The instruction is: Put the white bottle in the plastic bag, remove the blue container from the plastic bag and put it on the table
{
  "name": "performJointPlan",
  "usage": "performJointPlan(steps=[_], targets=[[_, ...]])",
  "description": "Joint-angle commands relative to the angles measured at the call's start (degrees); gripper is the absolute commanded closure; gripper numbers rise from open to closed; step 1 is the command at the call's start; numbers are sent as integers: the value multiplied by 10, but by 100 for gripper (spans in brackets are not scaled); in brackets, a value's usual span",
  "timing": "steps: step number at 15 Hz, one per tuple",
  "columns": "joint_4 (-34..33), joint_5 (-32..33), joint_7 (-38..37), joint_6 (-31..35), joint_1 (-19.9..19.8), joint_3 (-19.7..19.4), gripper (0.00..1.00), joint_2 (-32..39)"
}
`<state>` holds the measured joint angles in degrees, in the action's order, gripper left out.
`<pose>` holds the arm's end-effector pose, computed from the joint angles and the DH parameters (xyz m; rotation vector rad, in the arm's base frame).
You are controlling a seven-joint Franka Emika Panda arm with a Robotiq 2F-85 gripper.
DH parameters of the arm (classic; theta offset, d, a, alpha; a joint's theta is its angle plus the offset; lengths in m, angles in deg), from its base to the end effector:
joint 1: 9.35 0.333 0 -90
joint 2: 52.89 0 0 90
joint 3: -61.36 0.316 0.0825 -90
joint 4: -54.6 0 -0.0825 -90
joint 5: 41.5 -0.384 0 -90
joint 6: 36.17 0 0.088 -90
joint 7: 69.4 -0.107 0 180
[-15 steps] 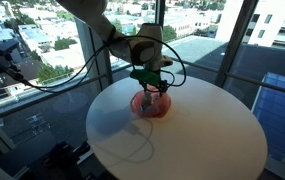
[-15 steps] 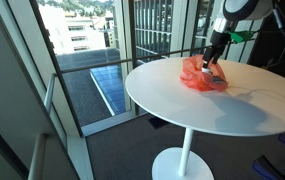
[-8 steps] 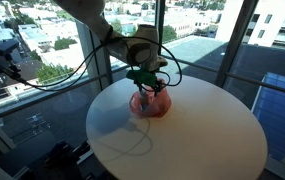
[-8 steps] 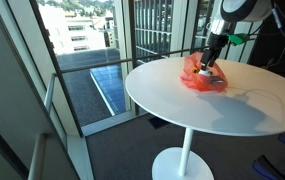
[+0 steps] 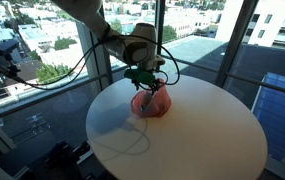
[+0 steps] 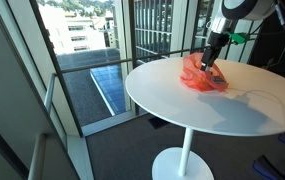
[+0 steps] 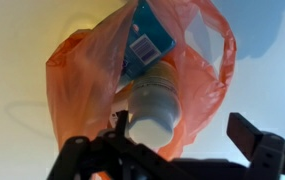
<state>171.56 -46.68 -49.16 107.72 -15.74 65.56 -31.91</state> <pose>0.6068 -0.0253 0.2719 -3.0532 -0.3659 -0.1818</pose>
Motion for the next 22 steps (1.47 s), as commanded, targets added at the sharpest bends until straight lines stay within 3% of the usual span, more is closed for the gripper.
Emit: performJointPlan(steps=[1, 8, 22], targets=[[28, -18, 28, 11, -7, 10, 0, -36], [42, -25, 34, 10, -9, 8, 0, -39], [62, -88, 113, 7, -40, 13, 0, -26]])
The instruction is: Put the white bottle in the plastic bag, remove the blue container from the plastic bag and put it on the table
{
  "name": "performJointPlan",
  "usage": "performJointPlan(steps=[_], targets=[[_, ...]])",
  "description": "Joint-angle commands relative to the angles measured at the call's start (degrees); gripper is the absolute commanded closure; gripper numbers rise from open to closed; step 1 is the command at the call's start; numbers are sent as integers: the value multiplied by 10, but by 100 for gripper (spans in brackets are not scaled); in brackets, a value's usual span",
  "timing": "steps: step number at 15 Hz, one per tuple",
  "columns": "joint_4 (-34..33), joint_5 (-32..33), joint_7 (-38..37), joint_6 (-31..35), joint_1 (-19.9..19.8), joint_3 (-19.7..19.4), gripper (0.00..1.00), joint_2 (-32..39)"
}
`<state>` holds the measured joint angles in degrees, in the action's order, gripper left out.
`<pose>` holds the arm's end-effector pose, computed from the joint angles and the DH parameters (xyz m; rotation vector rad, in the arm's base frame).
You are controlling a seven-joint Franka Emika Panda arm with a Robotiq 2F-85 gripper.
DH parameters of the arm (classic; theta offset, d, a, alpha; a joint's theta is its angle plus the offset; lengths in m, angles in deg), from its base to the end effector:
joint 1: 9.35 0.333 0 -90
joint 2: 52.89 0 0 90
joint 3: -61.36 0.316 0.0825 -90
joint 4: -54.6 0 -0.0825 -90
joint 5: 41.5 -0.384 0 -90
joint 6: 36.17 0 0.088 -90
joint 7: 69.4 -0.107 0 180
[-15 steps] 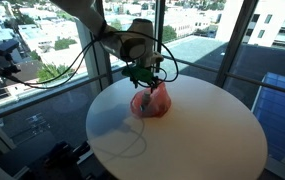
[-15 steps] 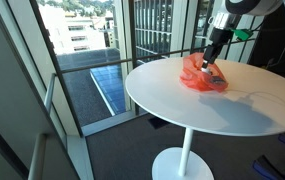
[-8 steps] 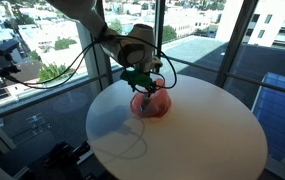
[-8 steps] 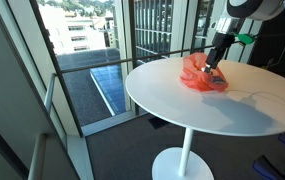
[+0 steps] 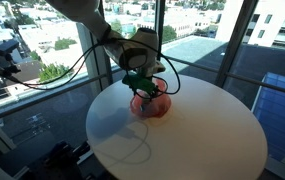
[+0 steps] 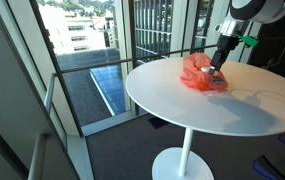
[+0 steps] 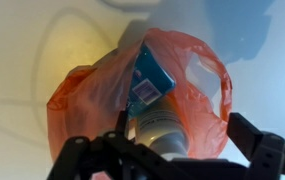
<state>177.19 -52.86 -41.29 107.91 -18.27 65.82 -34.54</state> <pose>0.5756 -0.0470 0.2592 -2.9908 -0.3766 -0.1394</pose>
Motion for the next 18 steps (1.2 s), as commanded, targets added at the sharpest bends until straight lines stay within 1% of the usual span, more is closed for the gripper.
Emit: performJointPlan(steps=[1, 10, 18], targets=[[8, -33, 40, 6, -17, 11, 0, 1], [19, -93, 94, 6, -35, 12, 0, 11], [25, -75, 60, 14, -29, -6, 0, 13]])
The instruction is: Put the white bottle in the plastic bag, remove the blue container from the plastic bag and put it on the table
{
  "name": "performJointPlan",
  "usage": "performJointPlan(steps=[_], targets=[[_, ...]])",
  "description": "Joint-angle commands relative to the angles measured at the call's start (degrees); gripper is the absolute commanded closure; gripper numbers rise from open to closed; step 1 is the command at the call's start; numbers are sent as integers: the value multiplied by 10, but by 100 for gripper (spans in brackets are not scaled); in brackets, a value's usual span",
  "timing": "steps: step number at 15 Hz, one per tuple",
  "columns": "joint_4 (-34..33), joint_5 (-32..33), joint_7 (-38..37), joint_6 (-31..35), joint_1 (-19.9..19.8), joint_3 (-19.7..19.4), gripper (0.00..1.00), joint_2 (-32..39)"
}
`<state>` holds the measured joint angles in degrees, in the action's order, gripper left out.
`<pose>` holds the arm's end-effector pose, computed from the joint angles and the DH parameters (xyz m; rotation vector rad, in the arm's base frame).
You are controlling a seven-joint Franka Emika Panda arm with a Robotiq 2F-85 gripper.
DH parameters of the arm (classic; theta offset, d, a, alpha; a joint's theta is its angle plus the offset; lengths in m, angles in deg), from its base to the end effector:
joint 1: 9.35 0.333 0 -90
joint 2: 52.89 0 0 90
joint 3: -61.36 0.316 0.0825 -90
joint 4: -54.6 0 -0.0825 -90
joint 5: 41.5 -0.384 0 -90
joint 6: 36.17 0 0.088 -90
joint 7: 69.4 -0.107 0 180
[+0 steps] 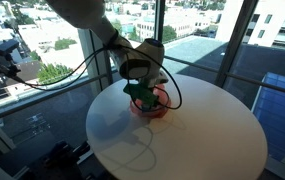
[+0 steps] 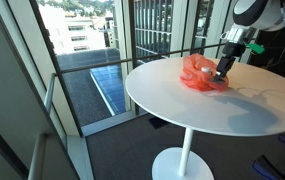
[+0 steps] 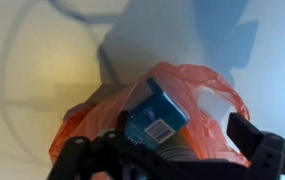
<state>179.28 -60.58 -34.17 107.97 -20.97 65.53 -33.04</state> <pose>0.5568 -0.0755 0.2299 -2.9174 -0.3059 -0.1049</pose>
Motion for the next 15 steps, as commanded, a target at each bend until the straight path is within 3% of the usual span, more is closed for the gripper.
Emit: performJointPlan(steps=[1, 15], targets=[[3, 6, -18, 18, 0, -6, 0, -2], [-20, 122, -175, 34, 37, -38, 0, 18]])
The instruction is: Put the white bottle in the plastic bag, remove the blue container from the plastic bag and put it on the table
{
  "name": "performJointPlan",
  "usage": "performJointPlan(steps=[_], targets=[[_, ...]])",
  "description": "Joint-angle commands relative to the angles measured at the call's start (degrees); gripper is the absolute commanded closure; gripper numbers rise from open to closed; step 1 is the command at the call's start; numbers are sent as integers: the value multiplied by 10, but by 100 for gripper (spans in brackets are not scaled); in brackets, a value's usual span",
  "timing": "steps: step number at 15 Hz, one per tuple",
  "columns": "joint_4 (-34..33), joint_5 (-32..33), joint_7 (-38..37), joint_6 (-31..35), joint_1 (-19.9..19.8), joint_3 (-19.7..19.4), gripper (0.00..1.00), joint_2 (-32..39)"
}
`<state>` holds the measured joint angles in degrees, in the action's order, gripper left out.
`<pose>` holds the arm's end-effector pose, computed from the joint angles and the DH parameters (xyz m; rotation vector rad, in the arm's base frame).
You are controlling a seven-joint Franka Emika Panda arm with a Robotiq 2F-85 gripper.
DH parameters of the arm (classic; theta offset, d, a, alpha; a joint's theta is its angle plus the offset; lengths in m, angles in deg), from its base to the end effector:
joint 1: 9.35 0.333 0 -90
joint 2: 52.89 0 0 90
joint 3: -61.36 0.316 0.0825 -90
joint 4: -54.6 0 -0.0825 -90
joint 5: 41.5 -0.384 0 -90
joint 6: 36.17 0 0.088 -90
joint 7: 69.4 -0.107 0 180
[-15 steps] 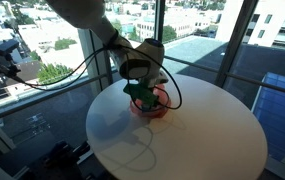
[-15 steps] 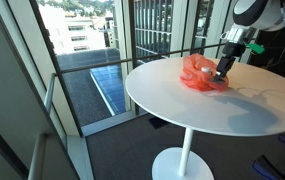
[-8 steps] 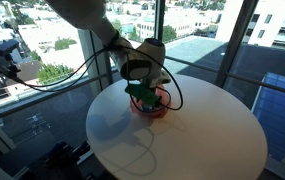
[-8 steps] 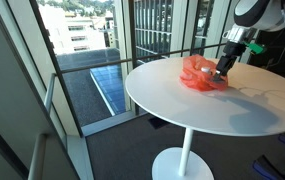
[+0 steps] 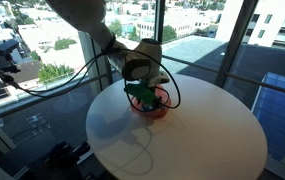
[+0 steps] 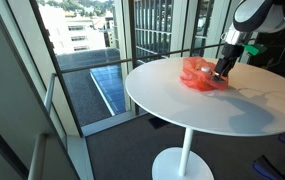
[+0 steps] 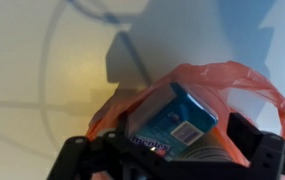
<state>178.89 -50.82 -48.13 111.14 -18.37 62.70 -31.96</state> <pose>0.5630 -0.0786 0.2265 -3.0500 -0.1528 -0.0909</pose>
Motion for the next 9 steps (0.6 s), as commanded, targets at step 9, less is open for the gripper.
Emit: performJointPlan(steps=[9], targets=[[-38, 52, -73, -6, 23, -15, 0, 14]])
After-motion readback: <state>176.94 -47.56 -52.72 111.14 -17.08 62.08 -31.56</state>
